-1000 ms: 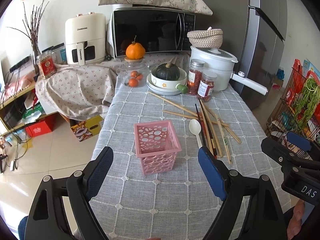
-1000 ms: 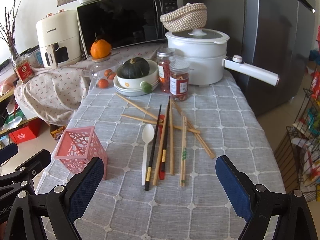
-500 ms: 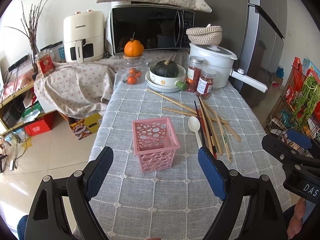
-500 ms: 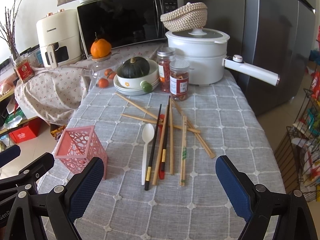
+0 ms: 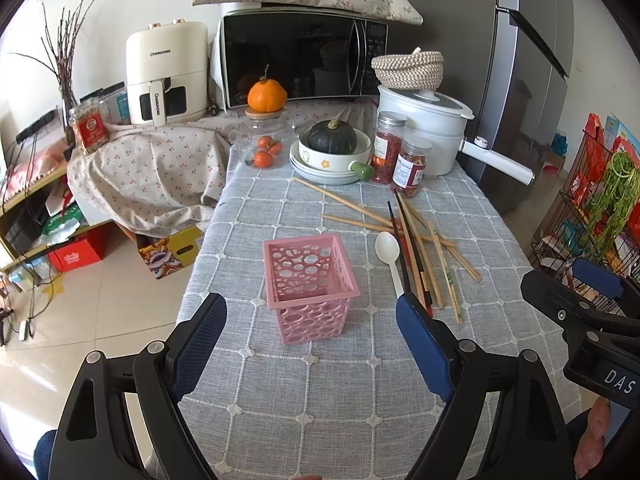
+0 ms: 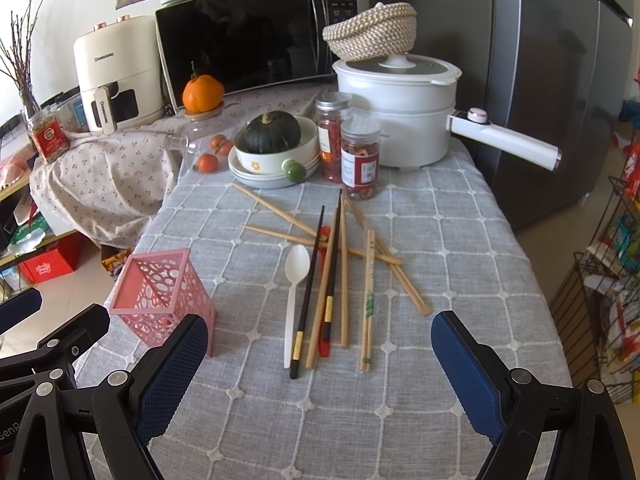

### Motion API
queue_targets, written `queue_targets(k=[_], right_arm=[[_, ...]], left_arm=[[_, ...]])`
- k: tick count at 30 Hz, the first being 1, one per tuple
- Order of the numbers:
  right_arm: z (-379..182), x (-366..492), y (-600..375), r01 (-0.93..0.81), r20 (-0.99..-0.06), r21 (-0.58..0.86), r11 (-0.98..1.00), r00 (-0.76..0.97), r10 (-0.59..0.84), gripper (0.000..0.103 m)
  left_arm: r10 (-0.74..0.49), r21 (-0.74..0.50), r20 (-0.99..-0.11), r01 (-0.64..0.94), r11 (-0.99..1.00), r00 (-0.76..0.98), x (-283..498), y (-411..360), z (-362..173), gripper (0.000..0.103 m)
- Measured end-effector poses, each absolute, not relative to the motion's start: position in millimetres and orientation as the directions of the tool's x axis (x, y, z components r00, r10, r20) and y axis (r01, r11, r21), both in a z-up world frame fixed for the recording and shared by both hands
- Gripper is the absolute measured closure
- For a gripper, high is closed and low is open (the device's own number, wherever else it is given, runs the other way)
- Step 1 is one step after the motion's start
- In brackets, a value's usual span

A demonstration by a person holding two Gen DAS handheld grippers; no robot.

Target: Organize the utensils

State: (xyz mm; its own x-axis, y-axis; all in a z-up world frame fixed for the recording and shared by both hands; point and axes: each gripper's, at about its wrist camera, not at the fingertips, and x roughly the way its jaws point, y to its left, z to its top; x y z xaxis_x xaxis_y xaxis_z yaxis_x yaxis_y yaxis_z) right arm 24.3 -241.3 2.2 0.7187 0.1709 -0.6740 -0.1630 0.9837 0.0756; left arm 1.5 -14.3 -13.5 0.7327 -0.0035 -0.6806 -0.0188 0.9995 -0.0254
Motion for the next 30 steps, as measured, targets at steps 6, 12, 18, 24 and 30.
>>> queue_targets(k=[6, 12, 18, 24, 30], right_arm=[[2.3, 24.5, -240.6, -0.162, -0.675, 0.076, 0.984, 0.718, 0.17, 0.009], [2.5, 24.6, -239.5, -0.162, -0.675, 0.075, 0.984, 0.718, 0.169, 0.009], [2.4, 24.8, -239.1, -0.162, -0.675, 0.074, 0.984, 0.718, 0.169, 0.009], [2.1, 25.0, -239.7, -0.161, -0.677, 0.076, 0.984, 0.717, 0.17, 0.009], [1.6, 25.2, -239.3, -0.162, -0.676, 0.074, 0.984, 0.717, 0.169, 0.009]], left_arm=[[-0.005, -0.025, -0.681, -0.017, 1.0, 0.732, 0.8, -15.4, -14.9, 0.014], [-0.005, -0.026, -0.682, -0.017, 1.0, 0.731, 1.2, -15.1, -14.5, 0.014], [-0.006, -0.026, -0.682, -0.017, 1.0, 0.731, 1.3, -15.0, -14.4, 0.014], [-0.006, -0.025, -0.683, -0.015, 1.0, 0.73, 0.2, -16.4, -16.1, 0.014], [-0.006, -0.025, -0.684, -0.014, 1.0, 0.73, 0.3, -16.2, -16.5, 0.014]])
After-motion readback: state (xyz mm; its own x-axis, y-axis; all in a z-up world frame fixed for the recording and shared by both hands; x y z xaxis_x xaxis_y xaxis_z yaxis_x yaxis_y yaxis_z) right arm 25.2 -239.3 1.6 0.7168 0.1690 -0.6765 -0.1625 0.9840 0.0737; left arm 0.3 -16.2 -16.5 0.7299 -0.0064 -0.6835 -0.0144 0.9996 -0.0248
